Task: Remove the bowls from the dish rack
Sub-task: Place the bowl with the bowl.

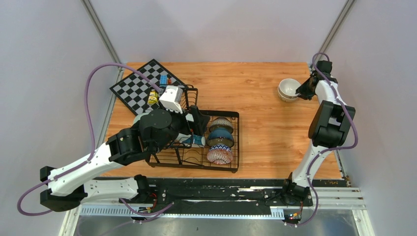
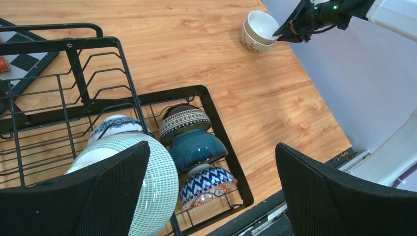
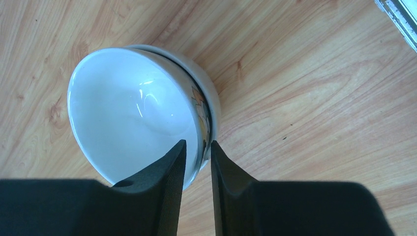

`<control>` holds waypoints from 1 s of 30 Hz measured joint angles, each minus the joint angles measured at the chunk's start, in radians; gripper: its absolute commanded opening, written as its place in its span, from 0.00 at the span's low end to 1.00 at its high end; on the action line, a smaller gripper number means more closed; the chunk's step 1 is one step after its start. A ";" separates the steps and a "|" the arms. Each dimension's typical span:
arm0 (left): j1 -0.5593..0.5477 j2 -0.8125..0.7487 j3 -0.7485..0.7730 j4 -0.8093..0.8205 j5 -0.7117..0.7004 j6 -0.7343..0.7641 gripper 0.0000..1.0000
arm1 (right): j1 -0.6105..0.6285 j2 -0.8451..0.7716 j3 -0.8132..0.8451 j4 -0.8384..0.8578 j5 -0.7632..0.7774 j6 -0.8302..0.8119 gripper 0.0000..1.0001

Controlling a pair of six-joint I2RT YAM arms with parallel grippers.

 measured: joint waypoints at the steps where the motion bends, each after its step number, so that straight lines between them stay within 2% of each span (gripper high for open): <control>1: 0.000 0.000 0.000 0.000 0.000 0.000 1.00 | 0.000 0.000 0.000 0.000 0.000 0.000 0.30; 7: 0.000 0.000 0.000 0.000 0.005 -0.002 1.00 | 0.000 0.000 0.000 0.000 0.001 0.000 0.30; 19: 0.000 0.000 0.000 0.000 0.019 -0.006 1.00 | 0.000 -0.039 -0.005 -0.009 0.002 -0.002 0.17; 30: 0.000 -0.003 -0.010 0.000 0.022 -0.010 1.00 | -0.001 -0.039 -0.018 -0.014 0.002 -0.003 0.15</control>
